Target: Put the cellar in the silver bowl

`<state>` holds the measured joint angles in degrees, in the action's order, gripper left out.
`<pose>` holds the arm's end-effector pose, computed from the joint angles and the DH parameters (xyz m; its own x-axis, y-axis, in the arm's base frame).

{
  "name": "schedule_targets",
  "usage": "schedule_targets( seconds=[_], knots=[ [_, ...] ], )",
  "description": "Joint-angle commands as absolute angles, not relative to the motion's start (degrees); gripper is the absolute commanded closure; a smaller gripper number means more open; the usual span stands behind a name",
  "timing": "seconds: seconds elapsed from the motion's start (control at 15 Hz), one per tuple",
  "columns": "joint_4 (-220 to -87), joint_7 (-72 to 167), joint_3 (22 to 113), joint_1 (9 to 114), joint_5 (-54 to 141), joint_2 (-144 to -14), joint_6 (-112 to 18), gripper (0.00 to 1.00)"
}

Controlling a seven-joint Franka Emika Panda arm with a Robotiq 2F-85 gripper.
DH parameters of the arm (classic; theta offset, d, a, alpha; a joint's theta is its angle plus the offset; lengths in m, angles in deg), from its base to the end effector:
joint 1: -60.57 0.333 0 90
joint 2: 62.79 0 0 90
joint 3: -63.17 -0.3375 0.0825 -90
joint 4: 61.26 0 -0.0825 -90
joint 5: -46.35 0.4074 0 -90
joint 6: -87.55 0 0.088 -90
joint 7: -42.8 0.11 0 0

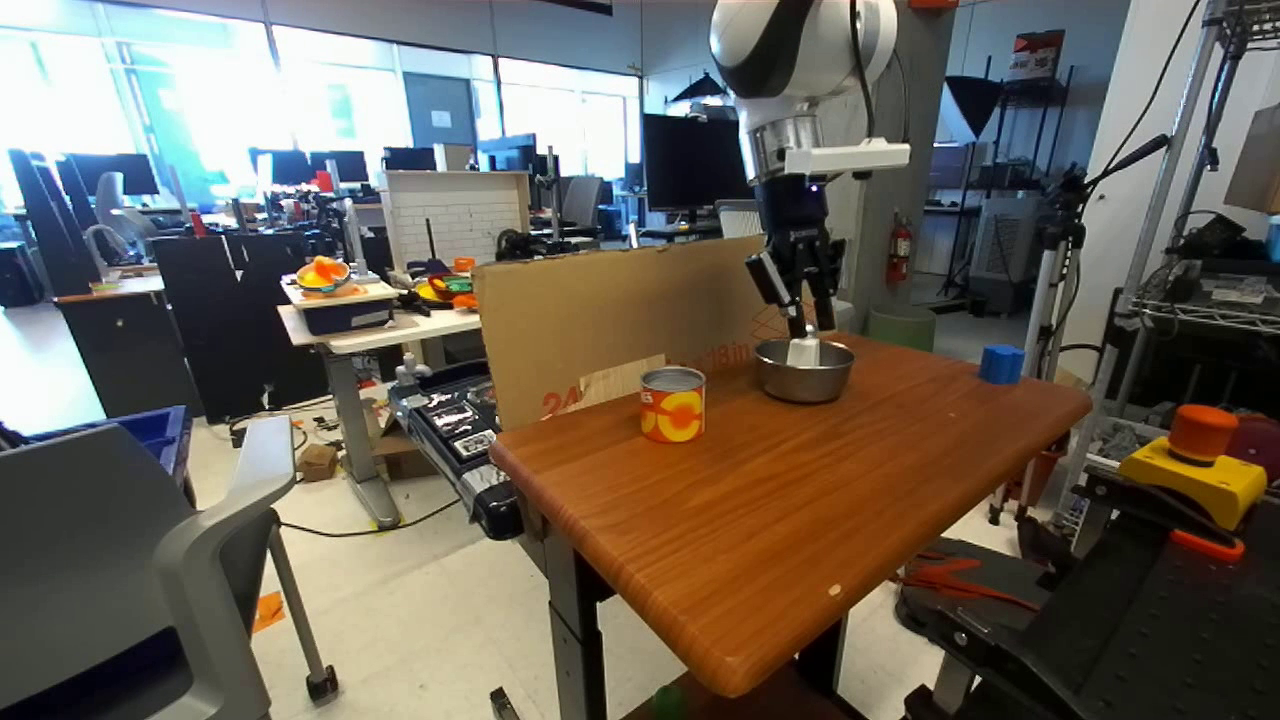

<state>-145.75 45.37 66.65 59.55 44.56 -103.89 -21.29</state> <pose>0.7142 -0.0518 0.2332 0.9527 -0.1069 -0.2844 -0.0881 -0.9930 0.0781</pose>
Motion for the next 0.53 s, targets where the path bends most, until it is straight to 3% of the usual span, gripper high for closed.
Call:
schedule_targets(
  seconds=[0.0,0.2,0.47],
  knots=[
    [-147.47,45.59,66.43,59.46,44.00,-102.45,-22.01,0.24],
    [-151.02,44.19,66.06,58.83,44.57,-98.71,-23.88,0.02],
    [-158.58,46.40,66.79,57.91,46.04,-89.85,-25.50,0.00]
  ],
)
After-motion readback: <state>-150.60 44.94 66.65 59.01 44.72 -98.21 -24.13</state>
